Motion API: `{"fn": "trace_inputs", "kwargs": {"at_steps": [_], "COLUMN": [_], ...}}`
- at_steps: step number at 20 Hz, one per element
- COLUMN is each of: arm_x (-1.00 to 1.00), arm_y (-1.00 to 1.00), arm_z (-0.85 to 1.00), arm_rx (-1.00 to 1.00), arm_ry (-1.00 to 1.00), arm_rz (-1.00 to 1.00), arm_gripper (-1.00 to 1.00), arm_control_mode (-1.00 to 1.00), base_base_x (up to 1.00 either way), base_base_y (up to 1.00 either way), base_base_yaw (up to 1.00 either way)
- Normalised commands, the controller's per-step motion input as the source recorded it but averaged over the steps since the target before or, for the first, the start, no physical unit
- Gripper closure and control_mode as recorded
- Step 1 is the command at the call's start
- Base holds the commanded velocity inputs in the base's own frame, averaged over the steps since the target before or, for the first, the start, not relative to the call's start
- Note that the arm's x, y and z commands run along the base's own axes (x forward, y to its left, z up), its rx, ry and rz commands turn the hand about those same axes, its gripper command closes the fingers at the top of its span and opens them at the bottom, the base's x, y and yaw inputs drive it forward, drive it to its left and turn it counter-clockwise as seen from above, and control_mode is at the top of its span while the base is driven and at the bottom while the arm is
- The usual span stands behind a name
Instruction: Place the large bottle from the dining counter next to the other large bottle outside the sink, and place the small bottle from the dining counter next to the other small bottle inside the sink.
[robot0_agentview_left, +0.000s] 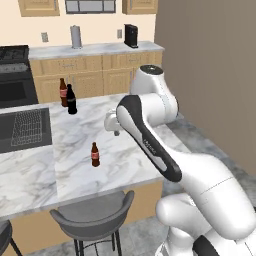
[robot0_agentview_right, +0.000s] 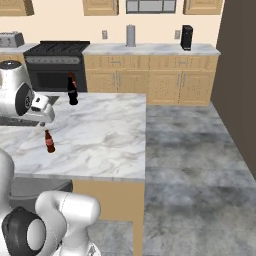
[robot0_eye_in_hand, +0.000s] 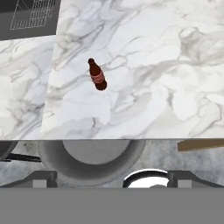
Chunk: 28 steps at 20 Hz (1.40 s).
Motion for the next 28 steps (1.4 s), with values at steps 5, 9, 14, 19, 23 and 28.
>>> {"fn": "trace_inputs", "kwargs": {"at_steps": [5,9,14,19,23,28], "arm_x": [0.40,0.66,0.54,0.36,0.27,0.34], "arm_y": [0.09,0.01,0.31,0.51,0.27,0.06], "arm_z": [-0.01,-0.01,-0.24,-0.38,-0.04,-0.09], "arm_rx": [-0.01,0.00,0.00,-0.01,-0.04,-0.08], "arm_ry": [0.10,0.03,0.05,0.00,0.00,0.00], "arm_rz": [0.03,0.00,-0.03,-0.11,-0.07,-0.05], "arm_gripper": [-1.00,-1.00,-1.00,-1.00,-1.00,-1.00], "arm_control_mode": [-1.00,-1.00,-1.00,-1.00,-1.00,-1.00], "base_base_x": [0.00,0.00,0.00,0.00,0.00,0.00], "base_base_y": [0.00,0.00,0.00,0.00,0.00,0.00], "base_base_yaw": [0.00,0.00,0.00,0.00,0.00,0.00]}}
